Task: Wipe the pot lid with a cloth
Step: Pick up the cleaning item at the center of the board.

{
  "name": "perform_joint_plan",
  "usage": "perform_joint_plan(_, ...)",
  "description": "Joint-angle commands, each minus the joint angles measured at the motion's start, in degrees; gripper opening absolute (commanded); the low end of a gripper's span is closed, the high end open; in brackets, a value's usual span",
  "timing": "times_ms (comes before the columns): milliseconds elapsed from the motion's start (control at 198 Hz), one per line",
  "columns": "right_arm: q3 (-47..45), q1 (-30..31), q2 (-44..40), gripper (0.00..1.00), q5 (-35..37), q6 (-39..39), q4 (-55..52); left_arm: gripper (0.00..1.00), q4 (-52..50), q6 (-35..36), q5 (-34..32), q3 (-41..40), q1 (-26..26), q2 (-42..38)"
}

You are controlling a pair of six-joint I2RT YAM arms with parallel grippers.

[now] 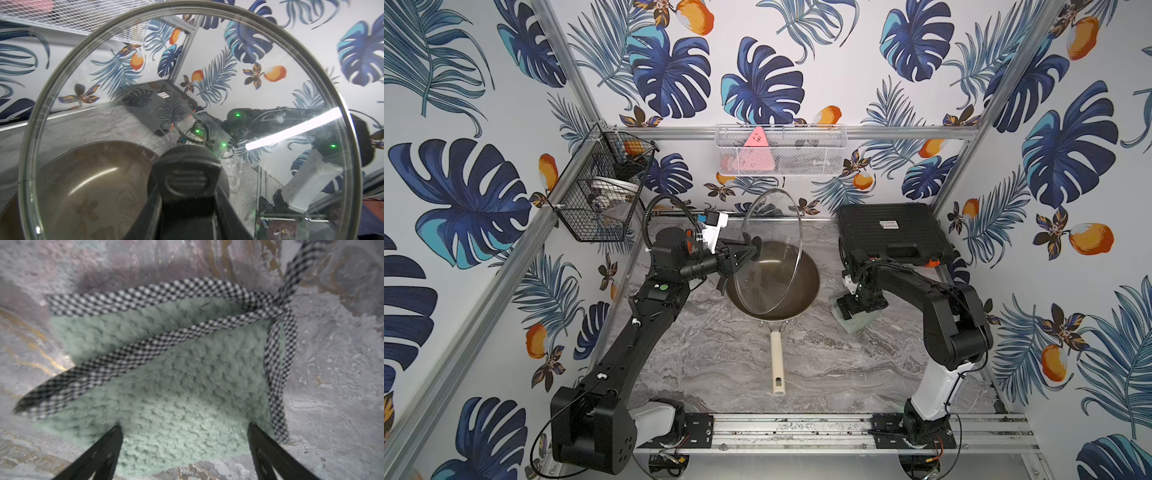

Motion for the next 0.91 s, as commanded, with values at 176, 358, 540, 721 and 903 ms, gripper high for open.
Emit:
perform_joint_plan(176, 0.6, -0.4, 3.5, 0.9, -1.3, -0.7, 1.4, 0.0, 16.4, -4.7, 6.6, -0.7, 0.2, 0.4)
perform_joint_plan(358, 0.8, -0.4, 6.2, 0.73, -3.0, -0.5, 1.7, 0.0, 13.7, -2.9, 5.8, -0.2, 0.2, 0.4)
perform_joint_plan(540, 1.3, -0.2, 7.7, 0.42, -2.8, 0.1, 0.8, 0.0, 13.0, -2.5, 5.5, 0.1, 0.2, 0.9)
perform_joint_plan(721, 0.7, 0.8, 4.2, 0.32, -1.2, 1.9, 0.4, 0.0, 13.9, -3.0, 5.3, -0.1, 0.2, 1.3)
perform_joint_plan(903, 1.1, 0.9, -0.8, 0.16, -1.5, 4.5, -0.8, 0.0, 14.7, -3.4, 4.6, -0.6, 0.2, 1.1)
